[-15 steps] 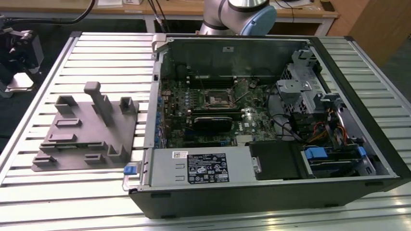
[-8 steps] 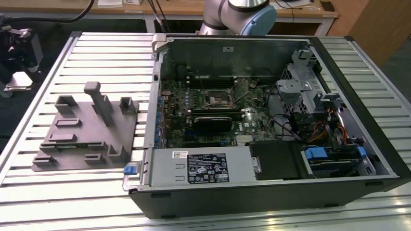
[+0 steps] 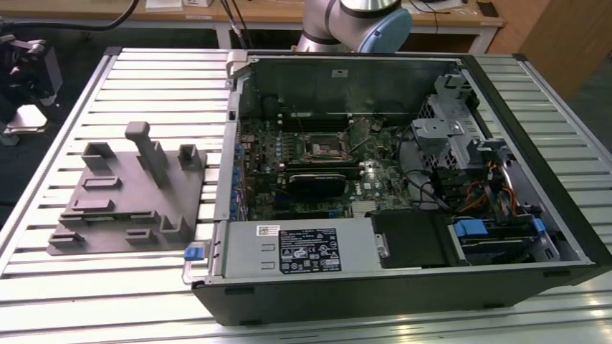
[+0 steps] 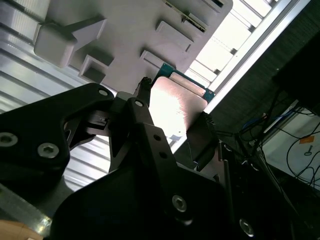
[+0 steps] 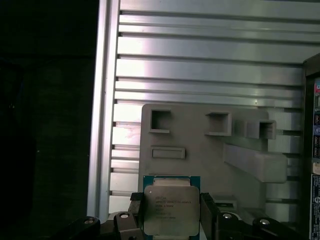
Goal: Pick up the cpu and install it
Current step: 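Pick up the cpu and move it towards the insertion slot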
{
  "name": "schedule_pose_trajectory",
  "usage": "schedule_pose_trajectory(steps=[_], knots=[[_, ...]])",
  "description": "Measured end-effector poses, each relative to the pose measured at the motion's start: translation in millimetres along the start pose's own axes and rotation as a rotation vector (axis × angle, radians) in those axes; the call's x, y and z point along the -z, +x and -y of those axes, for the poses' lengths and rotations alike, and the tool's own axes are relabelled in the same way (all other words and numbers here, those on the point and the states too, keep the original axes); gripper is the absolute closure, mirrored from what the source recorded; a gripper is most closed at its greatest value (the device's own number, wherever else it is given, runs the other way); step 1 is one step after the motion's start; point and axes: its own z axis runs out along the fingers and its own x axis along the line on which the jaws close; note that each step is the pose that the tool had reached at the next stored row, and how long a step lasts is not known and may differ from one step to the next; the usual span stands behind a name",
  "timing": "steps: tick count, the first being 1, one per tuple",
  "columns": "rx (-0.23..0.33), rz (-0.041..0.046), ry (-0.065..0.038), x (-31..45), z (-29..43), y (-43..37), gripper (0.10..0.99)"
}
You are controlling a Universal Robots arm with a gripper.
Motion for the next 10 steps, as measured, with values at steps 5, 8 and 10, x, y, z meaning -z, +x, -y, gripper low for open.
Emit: schedule_pose_trajectory(steps=[5, 8, 10], knots=[[0.0, 0.0, 0.0, 2.2, -0.1, 0.0, 0.545], [0.0, 0.0, 0.0, 3.7, -0.1, 0.0, 0.545], [0.0, 0.0, 0.0, 4.9, -0.2, 0.0, 0.545]])
